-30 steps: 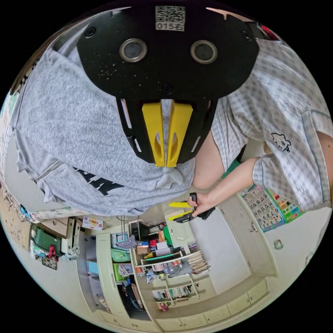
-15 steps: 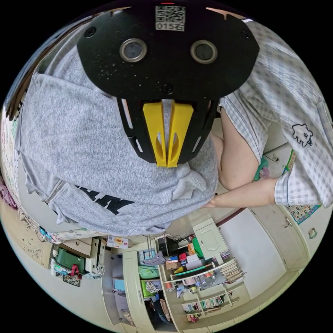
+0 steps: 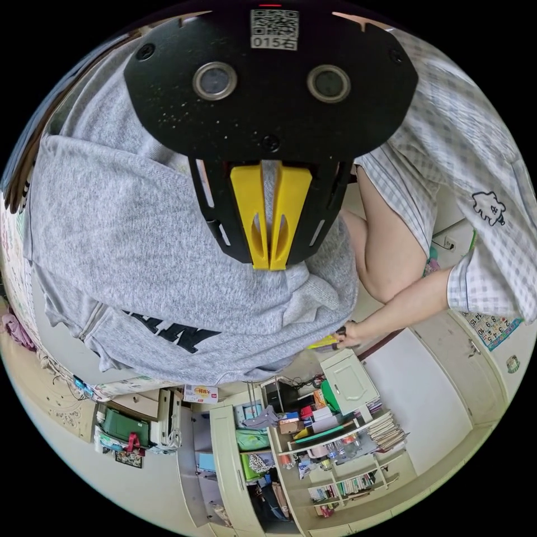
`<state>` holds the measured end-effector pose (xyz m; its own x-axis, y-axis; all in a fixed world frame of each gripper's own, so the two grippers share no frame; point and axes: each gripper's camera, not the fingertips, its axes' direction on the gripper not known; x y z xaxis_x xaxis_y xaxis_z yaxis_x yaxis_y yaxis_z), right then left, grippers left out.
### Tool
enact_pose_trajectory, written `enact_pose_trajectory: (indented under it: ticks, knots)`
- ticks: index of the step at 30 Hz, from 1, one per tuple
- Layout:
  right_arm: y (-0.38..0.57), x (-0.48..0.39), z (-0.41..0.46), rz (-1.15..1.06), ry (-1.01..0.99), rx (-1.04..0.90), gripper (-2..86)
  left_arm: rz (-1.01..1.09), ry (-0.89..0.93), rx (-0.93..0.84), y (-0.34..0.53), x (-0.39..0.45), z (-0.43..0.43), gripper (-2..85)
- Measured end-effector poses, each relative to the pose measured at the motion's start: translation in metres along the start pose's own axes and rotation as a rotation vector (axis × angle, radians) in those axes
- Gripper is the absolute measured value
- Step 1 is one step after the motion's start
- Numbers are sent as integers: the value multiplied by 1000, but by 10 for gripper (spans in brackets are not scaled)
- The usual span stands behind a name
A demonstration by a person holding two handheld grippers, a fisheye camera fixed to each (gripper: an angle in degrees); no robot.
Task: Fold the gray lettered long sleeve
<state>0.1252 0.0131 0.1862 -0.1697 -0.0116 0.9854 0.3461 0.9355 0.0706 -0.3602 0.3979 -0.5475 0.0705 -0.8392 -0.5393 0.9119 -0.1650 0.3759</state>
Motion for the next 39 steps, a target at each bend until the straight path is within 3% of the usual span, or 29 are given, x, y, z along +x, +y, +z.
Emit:
enact_pose_trajectory:
  ticks: [2,3,4,7,9,12,16,19,23,26,30,35,39]
  knots:
    - [-8,-11,-2,6,-2,13,-10,315,-54,62,31,71,-4,-4]
    - [-12,-18,-5,14,0,22,-10,573,-101,73,67,124,1,-4]
    - [-14,-21,-7,20,3,30,-10,837,-142,42,116,173,14,-3]
    - [-17,-28,-26,89,19,106,-10,1376,-200,-107,266,232,68,-1]
    - [-14,-24,-43,177,32,171,-9,1533,-231,-225,343,227,111,1]
    - [8,-1,-82,417,71,310,-1,1717,-388,-553,436,198,189,5]
    - [23,12,-111,554,104,366,22,1750,-555,-816,497,154,250,7]
    - [16,12,-126,593,123,383,72,1776,-577,-818,522,150,261,7]
    - [-24,13,-120,582,8,336,126,1764,-587,-852,543,144,276,7]
    - [-43,-4,-111,569,-57,296,123,1727,-578,-866,551,140,285,9]
    - [-33,-29,-105,569,-104,345,95,1648,-515,-898,550,136,292,14]
    - [-54,-54,-90,566,57,230,18,1503,-376,-937,529,141,290,18]
    - [-47,-77,-125,562,82,332,6,1314,-228,-744,472,152,260,15]
